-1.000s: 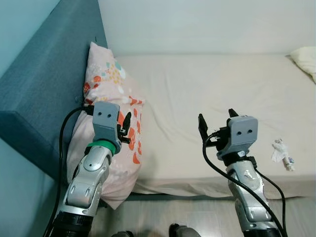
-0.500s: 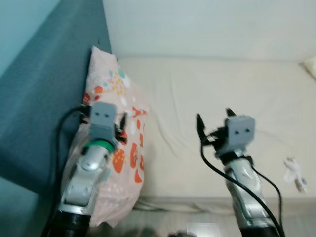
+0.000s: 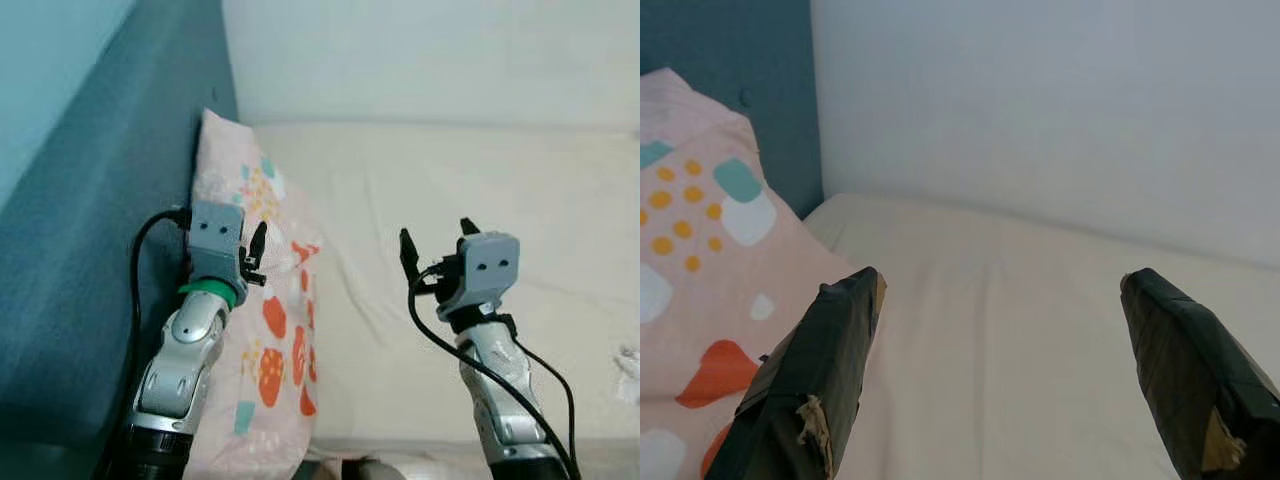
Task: Clean up the room
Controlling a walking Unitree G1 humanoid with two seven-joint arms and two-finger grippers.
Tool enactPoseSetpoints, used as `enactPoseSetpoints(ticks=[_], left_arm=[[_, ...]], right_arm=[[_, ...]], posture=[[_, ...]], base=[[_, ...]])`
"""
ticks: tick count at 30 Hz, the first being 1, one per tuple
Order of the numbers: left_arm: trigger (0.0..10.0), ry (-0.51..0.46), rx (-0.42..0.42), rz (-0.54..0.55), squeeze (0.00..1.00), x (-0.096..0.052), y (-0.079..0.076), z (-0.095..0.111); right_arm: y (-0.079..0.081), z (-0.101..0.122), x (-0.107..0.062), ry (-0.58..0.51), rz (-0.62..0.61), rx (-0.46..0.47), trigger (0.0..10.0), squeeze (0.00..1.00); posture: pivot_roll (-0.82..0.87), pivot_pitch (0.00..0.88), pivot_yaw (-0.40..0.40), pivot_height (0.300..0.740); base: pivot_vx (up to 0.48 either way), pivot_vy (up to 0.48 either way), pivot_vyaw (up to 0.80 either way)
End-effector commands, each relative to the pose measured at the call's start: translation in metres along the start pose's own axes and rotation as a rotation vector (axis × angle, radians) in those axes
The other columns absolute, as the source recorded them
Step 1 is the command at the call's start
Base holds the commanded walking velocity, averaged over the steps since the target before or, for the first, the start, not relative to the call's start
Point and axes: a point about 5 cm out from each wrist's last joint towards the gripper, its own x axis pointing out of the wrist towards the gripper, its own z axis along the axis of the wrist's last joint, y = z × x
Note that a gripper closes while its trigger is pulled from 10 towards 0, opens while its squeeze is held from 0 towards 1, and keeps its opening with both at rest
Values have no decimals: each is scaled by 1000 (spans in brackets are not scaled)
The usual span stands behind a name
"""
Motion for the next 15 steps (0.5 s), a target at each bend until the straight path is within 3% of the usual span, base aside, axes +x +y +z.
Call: enactPoseSetpoints(ticks=[1, 3, 4, 8, 9, 12, 15], left_arm=[[10000, 14, 10, -6, 0, -2, 0, -4], [10000, 13, 19, -17, 0, -3, 0, -4], [10000, 54, 107, -81, 0, -6, -4, -4], [10000, 101, 175, -125, 0, -8, -5, -7], [10000, 101, 175, -125, 0, -8, -5, -7], [10000, 251, 172, -136, 0, -7, -1, -14], [10000, 285, 140, -115, 0, -4, 2, -14]], right_arm=[[1, -5, -4, 18, -3, 10, 10000, 0], [1, -5, -4, 18, -3, 11, 10000, 0], [2, -5, -4, 18, 0, 16, 10000, 0], [2, -5, -4, 18, 3, 19, 10000, 0], [2, -5, -4, 18, 3, 19, 10000, 0], [4, -6, -2, 17, 10, 24, 10000, 0], [5, -6, 0, 15, 12, 26, 10000, 0]], posture=[[-31, 62, 48, 740], [-31, 63, 49, 740], [-29, 64, 52, 740], [-28, 64, 52, 740], [-28, 64, 52, 740], [-17, 64, 60, 740], [-17, 64, 62, 740]], base=[[0, 0, 0], [0, 0, 0], [0, 0, 0], [0, 0, 0], [0, 0, 0], [0, 0, 0], [0, 0, 0]])
